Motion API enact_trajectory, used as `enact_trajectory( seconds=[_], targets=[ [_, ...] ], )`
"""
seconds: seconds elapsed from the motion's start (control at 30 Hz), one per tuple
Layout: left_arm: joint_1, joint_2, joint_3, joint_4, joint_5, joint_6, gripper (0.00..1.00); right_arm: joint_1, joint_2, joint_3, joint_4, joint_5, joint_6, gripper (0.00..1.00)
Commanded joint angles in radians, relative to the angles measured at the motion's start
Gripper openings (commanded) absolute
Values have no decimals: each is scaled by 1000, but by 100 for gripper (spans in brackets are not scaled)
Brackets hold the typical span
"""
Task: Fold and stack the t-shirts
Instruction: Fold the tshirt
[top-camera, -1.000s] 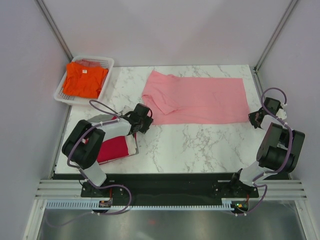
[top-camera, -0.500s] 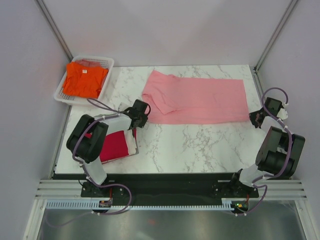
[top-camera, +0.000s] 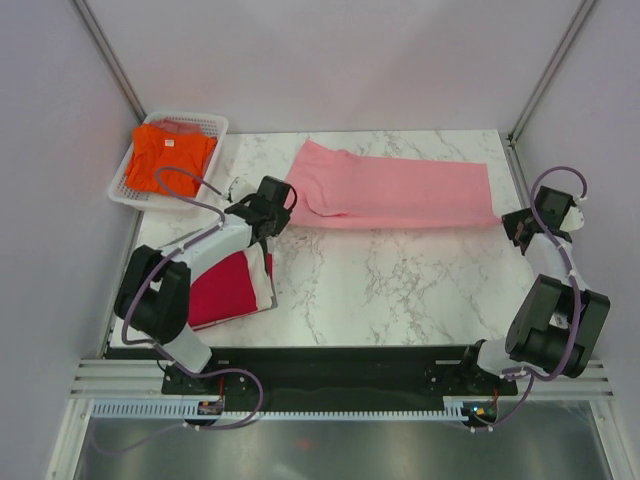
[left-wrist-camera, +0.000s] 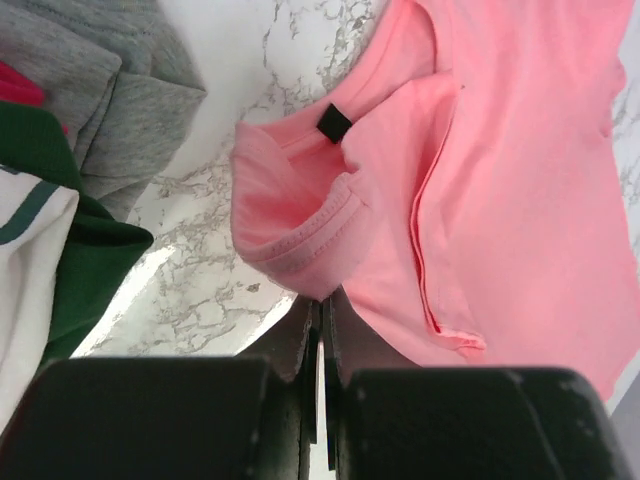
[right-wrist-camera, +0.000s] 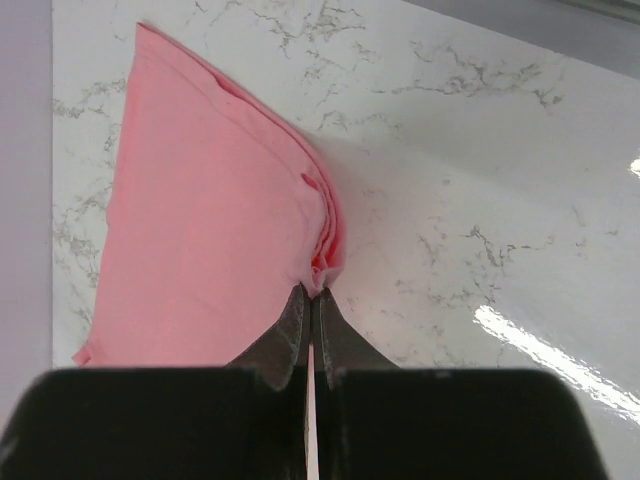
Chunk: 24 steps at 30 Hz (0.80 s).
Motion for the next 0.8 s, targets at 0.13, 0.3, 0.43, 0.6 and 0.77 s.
enact_trajectory(
  seconds=[0.13, 0.3, 0.43, 0.6, 0.77],
  targets=[
    [14, 12, -77, -49, 3, 40, 2, 1, -35, -88, -26, 57, 21, 0],
    [25, 50, -36, -61, 36, 58, 2, 1, -18, -50, -51, 51, 18, 0],
    [52, 52, 194, -152, 33, 142, 2, 3, 22, 108, -126, 18, 18, 0],
    [52, -48, 275, -203, -36, 231, 2, 1, -22, 241, -196, 34, 7, 0],
    [51, -95, 71, -198, -23, 193, 2, 1, -93, 120, -196, 76, 0, 0]
  ],
)
